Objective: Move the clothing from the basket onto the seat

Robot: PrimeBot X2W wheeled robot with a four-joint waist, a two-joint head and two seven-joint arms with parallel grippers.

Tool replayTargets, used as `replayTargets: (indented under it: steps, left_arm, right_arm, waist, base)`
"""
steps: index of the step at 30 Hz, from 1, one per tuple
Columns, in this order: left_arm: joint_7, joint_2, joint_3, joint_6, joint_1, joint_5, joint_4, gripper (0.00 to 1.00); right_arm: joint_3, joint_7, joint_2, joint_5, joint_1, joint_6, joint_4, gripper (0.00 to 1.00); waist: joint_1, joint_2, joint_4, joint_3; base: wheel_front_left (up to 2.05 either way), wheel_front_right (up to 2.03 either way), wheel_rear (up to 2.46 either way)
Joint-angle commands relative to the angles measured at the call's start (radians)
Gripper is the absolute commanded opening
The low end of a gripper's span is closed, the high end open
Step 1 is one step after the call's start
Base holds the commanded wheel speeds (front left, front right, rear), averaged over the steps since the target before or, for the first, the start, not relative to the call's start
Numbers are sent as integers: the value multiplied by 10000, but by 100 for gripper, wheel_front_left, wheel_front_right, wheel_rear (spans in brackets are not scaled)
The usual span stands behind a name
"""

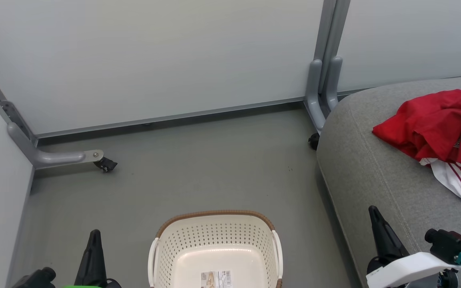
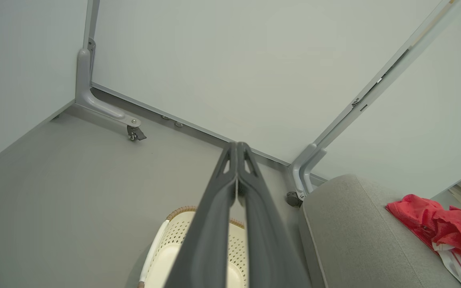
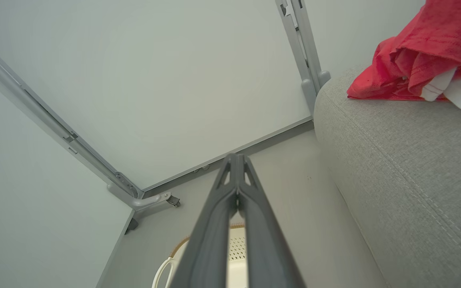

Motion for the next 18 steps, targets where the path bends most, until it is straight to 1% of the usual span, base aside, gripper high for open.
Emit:
replayTargets:
  steps: [1, 18]
  left_arm:
    - [66, 100, 79, -60, -367, -387, -85, 0]
    - [653, 136, 257, -104, -904, -2757, 188, 0]
  right_arm:
    - [-81, 88, -75, 428, -333, -3, -72, 0]
    - [-363, 647, -111, 2903, -676, -5, 182, 0]
  waist:
    - [1, 0, 0, 9]
    - [1, 0, -8, 113]
  base:
    - [0, 0, 0]
    - [0, 0, 0]
